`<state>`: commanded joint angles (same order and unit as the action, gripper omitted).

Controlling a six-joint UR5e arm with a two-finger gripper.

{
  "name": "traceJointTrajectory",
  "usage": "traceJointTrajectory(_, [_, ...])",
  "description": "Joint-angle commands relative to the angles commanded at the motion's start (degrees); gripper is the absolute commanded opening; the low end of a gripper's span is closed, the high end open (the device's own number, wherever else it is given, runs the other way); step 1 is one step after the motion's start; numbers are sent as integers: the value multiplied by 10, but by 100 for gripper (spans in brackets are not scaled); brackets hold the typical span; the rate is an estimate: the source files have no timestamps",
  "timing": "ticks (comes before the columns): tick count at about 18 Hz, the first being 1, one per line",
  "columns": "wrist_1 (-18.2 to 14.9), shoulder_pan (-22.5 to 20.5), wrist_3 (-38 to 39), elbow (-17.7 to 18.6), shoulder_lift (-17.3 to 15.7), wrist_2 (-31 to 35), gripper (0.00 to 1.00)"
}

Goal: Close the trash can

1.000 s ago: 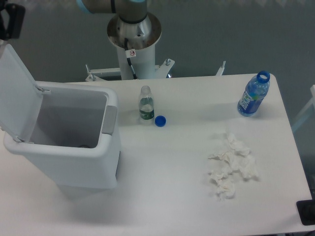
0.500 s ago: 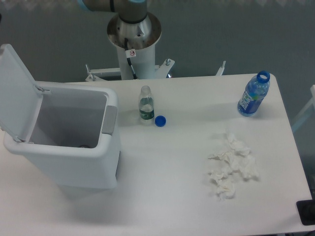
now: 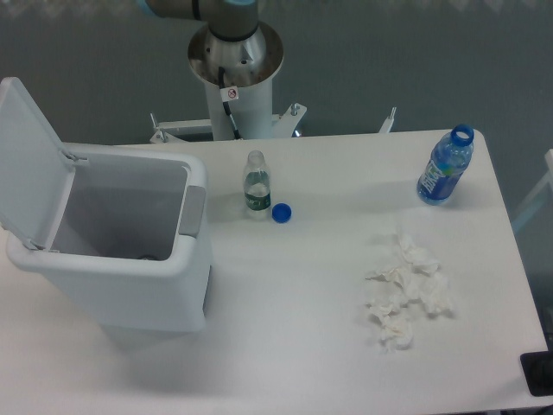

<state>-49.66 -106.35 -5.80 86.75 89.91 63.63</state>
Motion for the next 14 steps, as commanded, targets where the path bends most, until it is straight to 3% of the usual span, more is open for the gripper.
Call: traceJointTrajectory(14, [-2,-1,-15,25,-5,19,100])
